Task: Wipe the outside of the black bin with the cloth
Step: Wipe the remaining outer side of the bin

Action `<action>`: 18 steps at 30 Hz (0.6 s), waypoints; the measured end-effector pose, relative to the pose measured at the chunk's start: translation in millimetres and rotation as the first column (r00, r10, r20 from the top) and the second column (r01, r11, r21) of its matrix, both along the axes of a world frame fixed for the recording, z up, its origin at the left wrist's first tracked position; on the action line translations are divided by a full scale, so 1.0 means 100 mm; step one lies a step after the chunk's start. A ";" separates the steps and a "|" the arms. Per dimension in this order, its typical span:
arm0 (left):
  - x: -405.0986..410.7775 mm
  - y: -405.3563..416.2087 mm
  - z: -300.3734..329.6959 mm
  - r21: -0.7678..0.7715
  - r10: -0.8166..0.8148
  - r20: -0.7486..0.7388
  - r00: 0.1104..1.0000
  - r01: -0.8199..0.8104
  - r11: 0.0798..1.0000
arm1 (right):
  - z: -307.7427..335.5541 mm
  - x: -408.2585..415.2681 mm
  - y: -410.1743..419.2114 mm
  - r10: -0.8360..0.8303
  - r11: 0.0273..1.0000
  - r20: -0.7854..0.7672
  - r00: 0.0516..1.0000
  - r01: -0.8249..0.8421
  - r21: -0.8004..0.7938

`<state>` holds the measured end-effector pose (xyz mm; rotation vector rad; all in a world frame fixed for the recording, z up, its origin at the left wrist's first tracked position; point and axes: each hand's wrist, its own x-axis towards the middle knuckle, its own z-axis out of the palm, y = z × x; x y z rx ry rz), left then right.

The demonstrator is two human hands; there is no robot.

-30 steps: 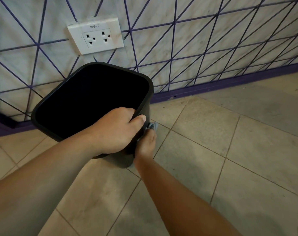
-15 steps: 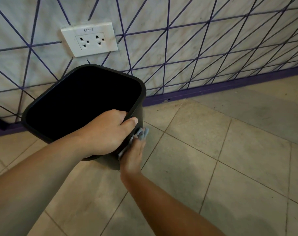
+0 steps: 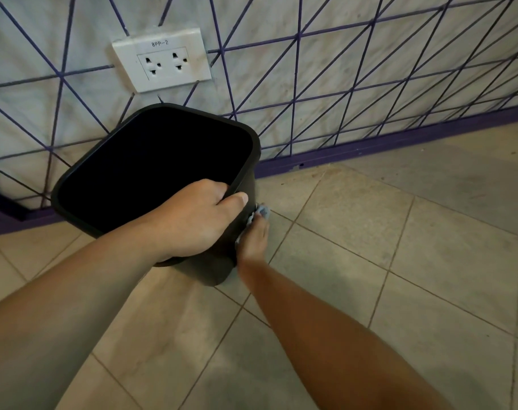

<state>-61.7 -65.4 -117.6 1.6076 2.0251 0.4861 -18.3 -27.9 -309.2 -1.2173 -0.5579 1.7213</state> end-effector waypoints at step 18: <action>0.00 -0.01 0.04 -0.021 -0.020 0.077 0.997 0.022 1.000 | 0.08 0.07 -0.13 0.011 0.988 0.045 0.999 -0.018 0.151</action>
